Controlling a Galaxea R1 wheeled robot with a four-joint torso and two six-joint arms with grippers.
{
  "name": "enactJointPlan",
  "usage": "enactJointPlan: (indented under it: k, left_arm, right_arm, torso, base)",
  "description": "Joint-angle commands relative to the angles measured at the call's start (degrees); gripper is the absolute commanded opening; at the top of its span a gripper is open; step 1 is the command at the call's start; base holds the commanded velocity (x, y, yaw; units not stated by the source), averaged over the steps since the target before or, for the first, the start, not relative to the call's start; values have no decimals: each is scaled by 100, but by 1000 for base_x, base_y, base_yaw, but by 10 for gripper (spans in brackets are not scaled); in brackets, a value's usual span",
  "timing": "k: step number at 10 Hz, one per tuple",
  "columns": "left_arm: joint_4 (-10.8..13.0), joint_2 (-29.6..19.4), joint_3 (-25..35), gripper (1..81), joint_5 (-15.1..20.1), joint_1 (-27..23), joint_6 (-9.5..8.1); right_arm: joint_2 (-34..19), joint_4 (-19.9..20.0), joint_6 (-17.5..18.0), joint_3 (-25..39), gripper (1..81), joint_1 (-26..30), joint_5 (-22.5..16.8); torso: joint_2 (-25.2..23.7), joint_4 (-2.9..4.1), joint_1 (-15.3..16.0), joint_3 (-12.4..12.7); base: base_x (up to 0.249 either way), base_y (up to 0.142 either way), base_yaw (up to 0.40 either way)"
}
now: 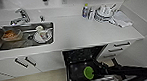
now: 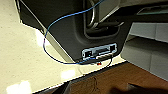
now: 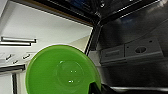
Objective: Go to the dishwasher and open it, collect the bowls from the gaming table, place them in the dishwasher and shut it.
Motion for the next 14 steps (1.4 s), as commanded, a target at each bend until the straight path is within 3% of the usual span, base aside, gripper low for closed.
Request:
enactJointPlan:
  k: [1, 5, 6, 10, 11, 12, 14]
  left_arm:
    - [68, 11, 14, 811, 271, 209, 28]
    - [68, 64, 14, 811, 324, 218, 10]
    - [68, 64, 14, 811, 333, 227, 10]
    - [42, 64, 5, 811, 350, 227, -25]
    - [-90, 63, -21, 811, 350, 201, -25]
    - [-213, 81, -92, 811, 350, 183, -25]
    - [-222, 133, -206, 811, 359, 139, -25]
  right_arm:
    - [-64, 358, 3, -93, 10, 949, -150]
    - [-55, 454, 3, -374, 10, 1370, -150]
    - [-73, 507, 3, -392, 811, 1441, -150]
    - [-274, 551, -6, -278, 811, 995, -305]
    - [-344, 551, -66, -156, 811, 706, -737]
    - [-572, 551, -102, 107, 811, 206, -915]
    - [-1125, 490, -232, 293, 811, -623, -863]
  torso:
    - [0, 0, 0, 0]
    - [0, 0, 0, 0]
    - [0, 0, 0, 0]
    - [0, 0, 0, 0]
    - [0, 0, 0, 0]
    - [0, 0, 2, 0]
    - [0, 0, 2, 0]
  base:
    - [0, 0, 0]
    - [0, 0, 0]
    - [0, 0, 0]
    - [0, 0, 0]
    - [0, 0, 0]
    - [0, 0, 0]
    - [0, 0, 0]
